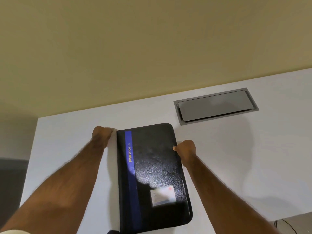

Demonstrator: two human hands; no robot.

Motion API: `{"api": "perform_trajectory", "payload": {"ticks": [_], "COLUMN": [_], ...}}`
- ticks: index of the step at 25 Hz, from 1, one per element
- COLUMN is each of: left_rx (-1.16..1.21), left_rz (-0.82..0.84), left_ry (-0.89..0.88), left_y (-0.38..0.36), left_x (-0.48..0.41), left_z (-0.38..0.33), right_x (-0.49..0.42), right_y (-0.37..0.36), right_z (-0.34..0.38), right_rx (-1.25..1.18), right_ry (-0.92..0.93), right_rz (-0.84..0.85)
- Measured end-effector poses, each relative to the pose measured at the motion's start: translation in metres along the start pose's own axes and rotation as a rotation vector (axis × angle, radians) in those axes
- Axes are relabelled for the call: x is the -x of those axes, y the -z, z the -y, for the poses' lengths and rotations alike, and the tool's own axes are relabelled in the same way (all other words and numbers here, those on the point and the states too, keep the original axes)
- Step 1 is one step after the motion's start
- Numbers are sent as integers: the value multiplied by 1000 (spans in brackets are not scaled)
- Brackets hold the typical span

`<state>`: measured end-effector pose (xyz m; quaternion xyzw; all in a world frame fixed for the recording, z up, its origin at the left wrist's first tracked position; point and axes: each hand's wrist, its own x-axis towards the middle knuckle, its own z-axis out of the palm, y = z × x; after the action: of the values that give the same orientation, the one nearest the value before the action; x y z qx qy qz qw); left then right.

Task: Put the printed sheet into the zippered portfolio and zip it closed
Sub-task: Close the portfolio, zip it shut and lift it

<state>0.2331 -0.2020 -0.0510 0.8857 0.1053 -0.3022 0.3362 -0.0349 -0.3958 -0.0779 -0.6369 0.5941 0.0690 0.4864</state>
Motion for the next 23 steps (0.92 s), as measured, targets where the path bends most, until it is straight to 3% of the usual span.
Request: {"api": "perform_trajectory", "payload": {"ticks": [4,11,18,23], "left_rx": [-75,-133,44,166], "left_rz": [-18,-94,-7,40], "left_ry": [-157,-317,-159,-182], "left_y": [-7,-33,-29,-20], "left_x": [40,143,147,131], "left_z": [49,154,144,118], "right_x": [21,69,77,59], "right_y": [10,16,13,27], "right_z": [-9,-74,-75,-51], "right_rx": [-147,93,-48,-181], "right_ry": [64,114,68,92], "right_rz": [1,-60,51,72]}}
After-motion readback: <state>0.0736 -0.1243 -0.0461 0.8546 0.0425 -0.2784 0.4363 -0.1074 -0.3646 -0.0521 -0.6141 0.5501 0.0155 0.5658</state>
